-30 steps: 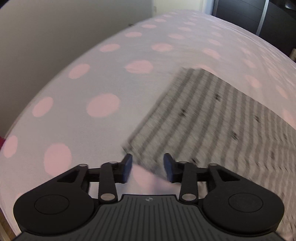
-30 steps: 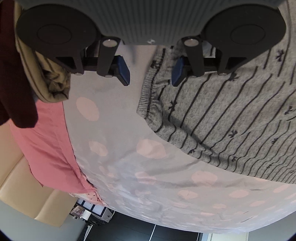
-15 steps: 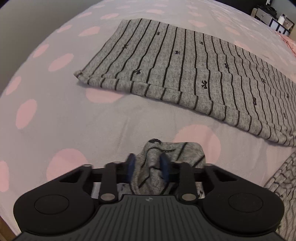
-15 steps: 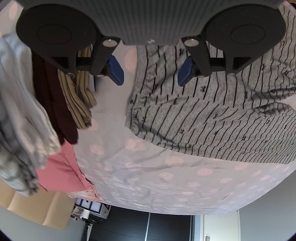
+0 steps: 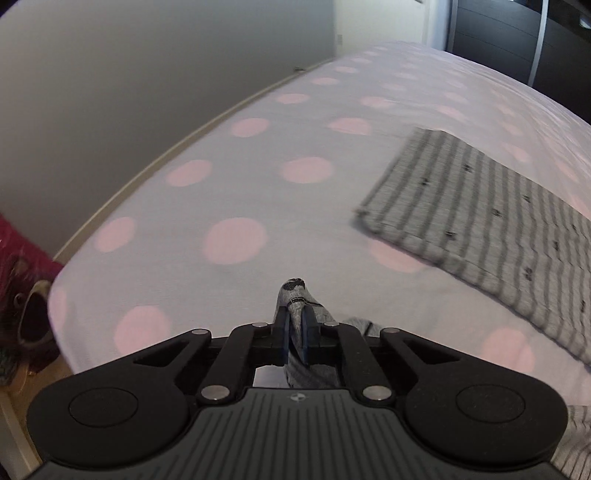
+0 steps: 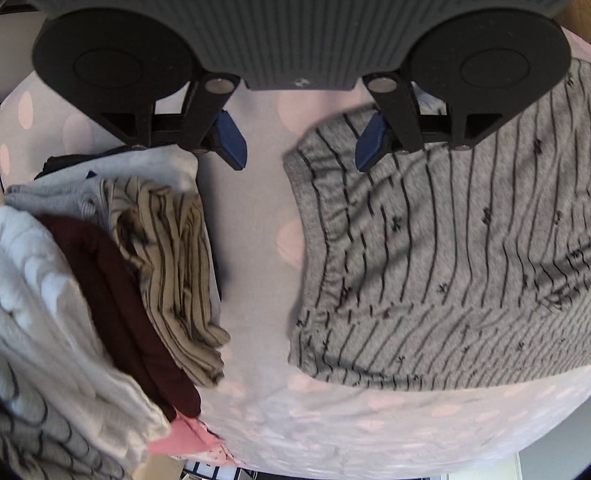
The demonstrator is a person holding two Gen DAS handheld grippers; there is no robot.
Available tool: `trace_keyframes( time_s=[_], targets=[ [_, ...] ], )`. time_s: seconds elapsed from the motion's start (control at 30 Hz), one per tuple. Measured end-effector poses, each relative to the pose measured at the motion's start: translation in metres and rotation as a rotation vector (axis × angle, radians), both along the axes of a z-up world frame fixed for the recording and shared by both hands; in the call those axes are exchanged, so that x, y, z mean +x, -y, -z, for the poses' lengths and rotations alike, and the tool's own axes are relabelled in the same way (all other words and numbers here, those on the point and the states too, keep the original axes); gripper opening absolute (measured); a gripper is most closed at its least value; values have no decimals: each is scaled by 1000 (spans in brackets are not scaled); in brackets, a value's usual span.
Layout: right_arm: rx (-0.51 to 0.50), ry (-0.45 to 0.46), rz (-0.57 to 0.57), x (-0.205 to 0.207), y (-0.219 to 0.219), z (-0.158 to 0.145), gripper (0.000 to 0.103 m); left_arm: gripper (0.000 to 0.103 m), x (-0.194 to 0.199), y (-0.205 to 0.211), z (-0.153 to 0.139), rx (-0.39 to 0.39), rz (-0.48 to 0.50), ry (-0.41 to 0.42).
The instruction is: Fold clothes
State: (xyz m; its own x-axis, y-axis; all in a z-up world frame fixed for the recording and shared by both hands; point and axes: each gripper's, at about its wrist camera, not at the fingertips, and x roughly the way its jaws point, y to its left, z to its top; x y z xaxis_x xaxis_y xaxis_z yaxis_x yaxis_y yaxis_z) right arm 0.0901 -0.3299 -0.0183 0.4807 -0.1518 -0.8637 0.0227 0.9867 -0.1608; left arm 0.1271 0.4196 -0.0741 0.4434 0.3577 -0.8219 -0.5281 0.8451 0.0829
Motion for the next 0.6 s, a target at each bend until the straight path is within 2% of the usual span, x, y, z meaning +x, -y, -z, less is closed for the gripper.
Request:
trace_keyframes(
  time_s=[0.13,0.27,0.3,0.33,0.43,0.5,0.6],
  targets=[
    [16,-8,11,2,8,7,68,16,-2,-4,11,8,-8,-47],
    [66,6,21,4,17,9,66,21,-10,-7,3,10,0,-44],
    [86,8,25,5,18,10,62,22,-12,-6,0,10,9,-43],
    [102,5,30,6,20,11,58,22,-14,-6,-3,10,21,-42],
    [149,-6,45,10,23,16,58,23,-18,3,-14,29,68,-59],
    [137,-21,56,16,25,23,58,24,-20,12,-21,49,113,-85],
    [164,-62,129,30,34,39,58,32,-24,31,-34,93,190,-130]
  ],
)
